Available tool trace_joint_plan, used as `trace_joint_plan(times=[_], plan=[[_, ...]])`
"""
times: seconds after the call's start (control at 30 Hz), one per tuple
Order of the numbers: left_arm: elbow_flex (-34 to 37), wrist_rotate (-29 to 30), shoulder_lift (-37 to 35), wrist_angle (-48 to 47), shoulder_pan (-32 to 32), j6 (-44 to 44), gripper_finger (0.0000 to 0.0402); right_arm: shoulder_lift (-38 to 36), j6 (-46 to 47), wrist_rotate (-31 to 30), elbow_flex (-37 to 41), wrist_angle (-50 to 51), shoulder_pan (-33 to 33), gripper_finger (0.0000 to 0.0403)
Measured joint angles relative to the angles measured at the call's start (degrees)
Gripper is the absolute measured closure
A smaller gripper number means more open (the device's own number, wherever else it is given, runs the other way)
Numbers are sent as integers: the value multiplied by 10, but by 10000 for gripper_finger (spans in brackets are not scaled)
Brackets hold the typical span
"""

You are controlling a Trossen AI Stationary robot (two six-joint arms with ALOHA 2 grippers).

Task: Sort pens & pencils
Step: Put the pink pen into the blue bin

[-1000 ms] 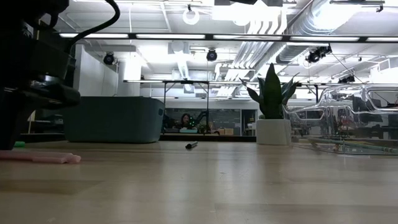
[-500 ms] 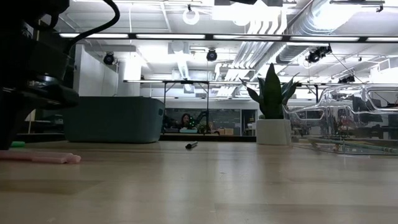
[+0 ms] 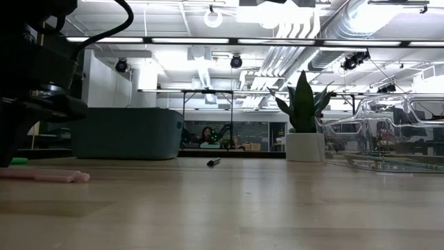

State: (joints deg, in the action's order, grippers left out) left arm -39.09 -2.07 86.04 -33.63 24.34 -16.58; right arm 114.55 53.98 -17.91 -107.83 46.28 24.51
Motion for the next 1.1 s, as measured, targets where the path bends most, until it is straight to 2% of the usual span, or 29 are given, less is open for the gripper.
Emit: trace_joint_plan(times=[0.13, 0.4, 0.6, 0.83, 1.1], plan=[[0, 0, 0, 0, 0, -2, 348, 0, 0, 0, 0, 0, 0, 403], [0, 1, 0, -1, 0, -3, 386, 0, 1, 0, 0, -1, 0, 403], [0, 2, 0, -5, 0, -7, 372, 0, 2, 0, 0, -2, 0, 403], [0, 7, -2, -7, 1, -17, 383, 0, 5, -2, 0, -2, 0, 403], [-3, 11, -3, -18, 1, -17, 376, 0, 11, -6, 0, -2, 0, 403]])
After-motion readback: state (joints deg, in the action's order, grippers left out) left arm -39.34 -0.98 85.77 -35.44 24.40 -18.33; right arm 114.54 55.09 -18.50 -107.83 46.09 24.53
